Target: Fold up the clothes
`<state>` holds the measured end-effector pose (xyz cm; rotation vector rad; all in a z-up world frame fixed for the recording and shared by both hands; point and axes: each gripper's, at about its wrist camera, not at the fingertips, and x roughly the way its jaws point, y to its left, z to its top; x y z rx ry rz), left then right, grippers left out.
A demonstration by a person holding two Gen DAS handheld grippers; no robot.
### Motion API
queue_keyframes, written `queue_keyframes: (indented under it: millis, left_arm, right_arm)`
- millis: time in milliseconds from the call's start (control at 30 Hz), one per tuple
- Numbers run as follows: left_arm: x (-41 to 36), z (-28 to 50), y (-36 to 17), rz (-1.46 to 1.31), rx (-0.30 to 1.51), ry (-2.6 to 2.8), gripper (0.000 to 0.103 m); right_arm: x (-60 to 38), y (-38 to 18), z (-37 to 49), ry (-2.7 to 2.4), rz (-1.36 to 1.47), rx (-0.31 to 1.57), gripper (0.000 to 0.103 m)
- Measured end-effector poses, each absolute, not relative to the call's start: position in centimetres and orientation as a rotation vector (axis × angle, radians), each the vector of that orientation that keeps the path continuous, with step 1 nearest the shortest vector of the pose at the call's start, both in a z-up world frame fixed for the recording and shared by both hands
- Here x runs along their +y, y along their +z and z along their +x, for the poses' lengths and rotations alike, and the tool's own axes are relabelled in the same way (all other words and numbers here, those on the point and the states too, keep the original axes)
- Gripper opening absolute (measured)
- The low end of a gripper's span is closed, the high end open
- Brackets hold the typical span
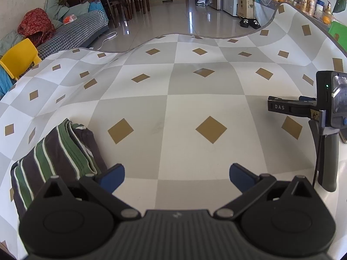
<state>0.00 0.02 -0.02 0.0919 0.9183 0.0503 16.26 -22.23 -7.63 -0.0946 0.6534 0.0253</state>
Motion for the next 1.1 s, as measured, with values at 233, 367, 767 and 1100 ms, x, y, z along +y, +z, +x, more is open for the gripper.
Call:
queue_keyframes:
  millis: [233,367,767,1100]
  left_arm:
    - [0.9,0.1,-0.5,0.078,0.935,0.06,0.103]
    - [1.4,0.2,-0.8,0.071,0.944,0.066,0.103]
    - [2.1,0.0,-1.4,0.079,0.958,0.072,0.103]
    - [2.5,-0.2,-1.2,0.062,0.958,0.077,0.103]
  right_arm:
    - [-22.2,-7.6,16.3,0.025,-0.095,0.654,0.085]
    - [-22.2,-7.6,16.2,0.025,-0.095,0.654,0.085]
    - [-22.2,-7.6,16.2,0.026,-0.094,0.654,0.085]
    - [-22.2,-7.6,16.2,0.026,-0.094,0.654,0.085]
